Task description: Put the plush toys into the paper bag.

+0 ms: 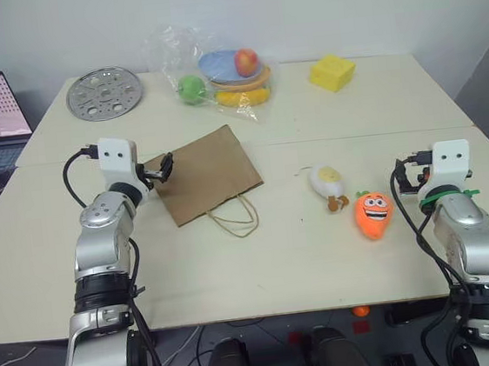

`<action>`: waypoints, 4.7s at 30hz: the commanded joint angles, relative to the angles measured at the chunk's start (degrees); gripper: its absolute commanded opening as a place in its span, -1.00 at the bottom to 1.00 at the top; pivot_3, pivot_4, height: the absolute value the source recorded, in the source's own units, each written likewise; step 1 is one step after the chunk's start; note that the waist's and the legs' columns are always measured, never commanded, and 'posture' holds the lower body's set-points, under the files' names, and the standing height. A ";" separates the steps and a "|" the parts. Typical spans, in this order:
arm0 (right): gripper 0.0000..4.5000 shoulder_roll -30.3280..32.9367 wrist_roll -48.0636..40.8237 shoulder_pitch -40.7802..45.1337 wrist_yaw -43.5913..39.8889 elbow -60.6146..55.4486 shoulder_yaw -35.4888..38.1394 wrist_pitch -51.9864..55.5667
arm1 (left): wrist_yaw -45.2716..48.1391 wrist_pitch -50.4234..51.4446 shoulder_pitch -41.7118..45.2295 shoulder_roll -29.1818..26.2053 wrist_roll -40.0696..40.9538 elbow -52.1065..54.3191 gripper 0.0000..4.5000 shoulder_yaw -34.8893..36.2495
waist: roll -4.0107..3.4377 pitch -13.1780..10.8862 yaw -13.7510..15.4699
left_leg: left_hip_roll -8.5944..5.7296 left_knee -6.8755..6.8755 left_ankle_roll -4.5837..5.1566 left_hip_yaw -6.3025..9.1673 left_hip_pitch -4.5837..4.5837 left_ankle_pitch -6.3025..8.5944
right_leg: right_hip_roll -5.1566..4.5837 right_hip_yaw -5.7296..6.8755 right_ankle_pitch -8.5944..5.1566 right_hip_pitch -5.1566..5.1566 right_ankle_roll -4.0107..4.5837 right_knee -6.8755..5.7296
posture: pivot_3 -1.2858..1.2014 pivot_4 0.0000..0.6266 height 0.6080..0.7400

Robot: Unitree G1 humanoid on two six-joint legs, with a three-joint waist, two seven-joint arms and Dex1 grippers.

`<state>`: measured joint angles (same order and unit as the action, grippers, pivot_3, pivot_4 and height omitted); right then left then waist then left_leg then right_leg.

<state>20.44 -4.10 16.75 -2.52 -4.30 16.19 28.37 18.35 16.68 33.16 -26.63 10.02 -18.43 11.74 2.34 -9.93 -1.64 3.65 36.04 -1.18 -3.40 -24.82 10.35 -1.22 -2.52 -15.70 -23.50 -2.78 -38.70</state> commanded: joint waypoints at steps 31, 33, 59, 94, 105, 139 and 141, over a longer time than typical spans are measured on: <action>1.00 7.43 -9.95 3.14 -13.97 -8.78 1.30 2.85 | 23.37 2.88 -1.01 -10.82 8.90 14.13 0.98 -1.87 | -0.02 -0.01 -0.16 | 0.02 -0.04 0.00 0.00 0.00 0.00 | 0.02 0.01 0.00 -0.02 0.01 0.02 | 0.03 -0.52 1.00; 1.00 9.37 -15.27 3.12 -18.92 -12.05 1.58 6.77 | 31.21 4.35 -2.66 -14.84 10.73 18.32 0.98 -4.10 | -0.03 -0.02 -0.18 | 0.03 -0.07 0.00 0.01 0.00 0.00 | 0.02 0.03 -0.01 -0.02 0.02 0.04 | 0.03 -0.52 1.00; 1.00 17.81 -35.79 -3.95 -27.85 -35.22 -8.27 23.35 | 38.76 -11.57 -2.01 -10.46 -7.14 9.73 0.98 -24.20 | -0.02 -0.04 0.19 | -0.01 -0.01 0.01 0.02 -0.10 0.01 | -0.06 0.04 -0.19 0.01 0.34 0.20 | 0.03 -0.52 1.00; -0.12 0.15 -24.29 11.89 -19.13 -21.47 -24.02 16.62 | 47.77 12.08 13.05 -10.59 14.56 12.30 -1.00 -10.51 | -0.03 -0.04 -0.16 | 0.05 0.00 0.02 0.10 -0.06 0.01 | 0.12 0.08 -0.21 -0.07 0.31 -0.07 | 0.03 -0.52 1.00; -0.98 -11.15 -15.82 16.32 -21.50 -3.66 -31.42 5.47 | 46.04 17.63 10.58 -10.81 20.67 19.63 -1.00 -8.19 | -0.03 -0.04 -0.16 | 0.06 0.02 0.01 0.11 -0.06 0.01 | 0.11 0.10 -0.20 -0.09 0.31 -0.15 | 0.03 -0.52 1.00; -0.98 -22.25 2.31 20.65 -19.79 25.59 -34.91 -3.83 | 31.39 11.01 26.14 -8.94 21.03 10.13 -1.00 -0.37 | -0.03 -0.04 -0.21 | 0.09 -0.01 -0.01 0.12 -0.06 0.01 | 0.14 0.13 -0.19 -0.18 0.30 -0.28 | 0.03 -0.52 1.00; -0.98 -22.36 2.37 20.73 -19.67 25.74 -34.70 -3.76 | 30.67 11.41 26.60 -8.76 21.66 10.28 -1.00 0.41 | -0.03 -0.04 -0.22 | 0.08 -0.01 -0.01 0.12 -0.06 0.01 | 0.14 0.12 -0.19 -0.18 0.30 -0.28 | 0.03 -0.52 1.00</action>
<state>-1.51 -2.35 36.84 -22.47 21.09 -19.24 24.22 49.46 28.43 57.87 -35.07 30.00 -10.73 9.45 2.31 -9.97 -1.86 3.73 36.03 -1.19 -3.28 -24.88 10.36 -1.08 -2.41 -15.89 -23.68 -2.48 -38.98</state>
